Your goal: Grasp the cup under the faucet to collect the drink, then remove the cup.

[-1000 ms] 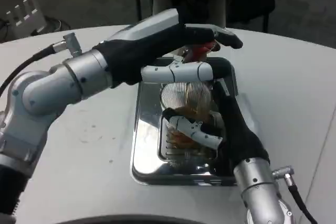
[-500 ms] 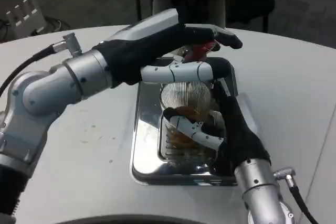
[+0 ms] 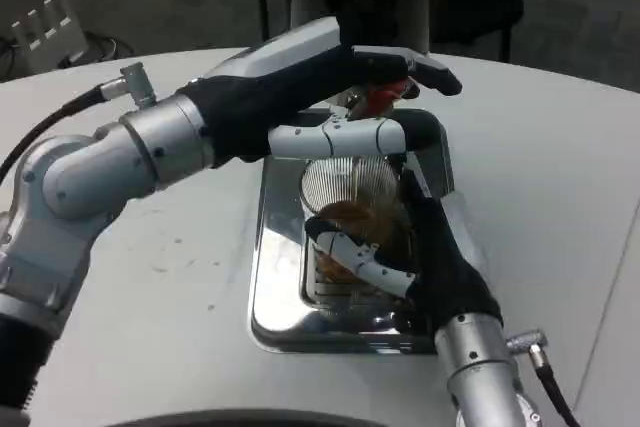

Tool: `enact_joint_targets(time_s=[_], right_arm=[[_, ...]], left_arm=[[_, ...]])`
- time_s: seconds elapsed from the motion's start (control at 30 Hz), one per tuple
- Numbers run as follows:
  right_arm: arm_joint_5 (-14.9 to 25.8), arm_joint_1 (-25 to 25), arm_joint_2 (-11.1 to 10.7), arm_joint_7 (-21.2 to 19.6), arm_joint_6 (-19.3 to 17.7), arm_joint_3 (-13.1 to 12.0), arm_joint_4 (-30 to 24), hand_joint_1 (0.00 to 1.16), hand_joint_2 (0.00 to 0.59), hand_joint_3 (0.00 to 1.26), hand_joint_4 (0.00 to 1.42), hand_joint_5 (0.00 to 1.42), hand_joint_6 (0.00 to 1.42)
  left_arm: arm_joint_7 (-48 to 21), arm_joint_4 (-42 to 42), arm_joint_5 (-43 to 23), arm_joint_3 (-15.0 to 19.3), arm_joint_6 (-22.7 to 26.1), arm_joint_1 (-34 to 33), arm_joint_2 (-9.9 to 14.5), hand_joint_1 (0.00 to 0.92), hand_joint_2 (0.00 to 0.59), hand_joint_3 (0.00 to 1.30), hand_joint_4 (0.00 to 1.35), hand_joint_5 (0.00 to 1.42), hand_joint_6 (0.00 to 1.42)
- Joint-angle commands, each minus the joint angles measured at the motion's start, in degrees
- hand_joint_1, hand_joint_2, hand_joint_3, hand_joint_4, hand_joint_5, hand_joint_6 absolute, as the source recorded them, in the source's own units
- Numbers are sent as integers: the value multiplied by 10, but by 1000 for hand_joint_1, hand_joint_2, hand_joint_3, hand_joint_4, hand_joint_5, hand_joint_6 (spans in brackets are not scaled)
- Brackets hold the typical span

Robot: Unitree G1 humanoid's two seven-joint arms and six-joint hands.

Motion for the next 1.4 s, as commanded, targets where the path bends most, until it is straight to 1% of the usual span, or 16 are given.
enact_joint_targets(time_s=[0.03, 0.23, 0.3, 0.33, 0.43, 0.5, 0.57, 0.67, 0.73, 0.77, 0.83, 0.9, 0.97, 1.07, 1.17, 1.4], right_arm=[[-9, -6, 15, -14, -2, 11, 18, 669, 207, 0, 34, 111, 144], [-14, 0, 28, -40, -3, 10, 27, 676, 213, 13, 66, 124, 152], [-19, 0, 35, -51, -4, 14, 26, 678, 213, 43, 90, 140, 159], [-27, 0, 40, -64, -1, 17, 30, 679, 213, 82, 111, 157, 167], [-40, 3, 53, -96, 0, 20, 40, 687, 224, 148, 151, 195, 190], [-40, 5, 61, -110, -6, 21, 45, 691, 226, 181, 176, 220, 203], [-44, 5, 70, -129, -12, 28, 51, 692, 226, 205, 198, 239, 209], [-46, 1, 76, -150, -15, 34, 63, 702, 231, 263, 252, 282, 228], [-43, 0, 79, -161, -17, 36, 72, 705, 231, 280, 282, 312, 245], [-42, 0, 80, -168, -17, 37, 75, 709, 226, 294, 298, 324, 265], [-42, 2, 81, -183, -22, 38, 78, 714, 226, 367, 380, 415, 332], [-38, 3, 82, -194, -23, 38, 81, 728, 233, 427, 511, 531, 415], [-37, 3, 82, -200, -22, 40, 82, 732, 234, 461, 577, 591, 460], [-38, 6, 84, -211, -22, 42, 76, 732, 234, 499, 626, 641, 500], [-32, 6, 84, -212, -23, 41, 74, 732, 234, 529, 670, 693, 535], [-31, 12, 82, -220, -22, 40, 64, 738, 238, 535, 689, 712, 544]], left_arm=[[-23, 23, 23, -9, 15, 20, 24, 0, 152, 282, 174, 208, 317], [-23, 28, 24, -8, 11, 22, 28, 0, 154, 282, 174, 208, 317], [-22, 31, 25, -9, 10, 21, 28, 0, 154, 282, 174, 208, 317], [-22, 32, 25, -9, 9, 21, 27, 0, 154, 282, 174, 208, 317], [-22, 35, 26, -10, 8, 20, 27, 0, 151, 282, 174, 208, 317], [-22, 36, 27, -10, 7, 20, 28, 0, 148, 282, 174, 208, 317], [-22, 37, 27, -10, 7, 21, 29, 0, 145, 279, 174, 208, 317], [-22, 38, 27, -9, 5, 23, 31, 0, 142, 277, 174, 208, 317], [-19, 37, 25, -6, 2, 25, 32, 0, 140, 275, 174, 208, 317], [-17, 37, 23, -4, 1, 27, 32, 0, 138, 254, 174, 208, 317], [-11, 34, 17, 4, -2, 30, 31, 0, 125, 219, 163, 211, 323], [-1, 30, 8, 17, -7, 35, 30, 0, 121, 213, 162, 215, 326], [6, 27, 0, 27, -7, 37, 27, 0, 118, 211, 163, 228, 332], [15, 19, -17, 45, -10, 44, 20, 0, 117, 210, 164, 235, 334], [25, 12, -29, 56, -13, 49, 14, 0, 115, 206, 174, 255, 346], [47, -18, -63, 93, -20, 60, -5, 0, 113, 217, 206, 294, 369]])
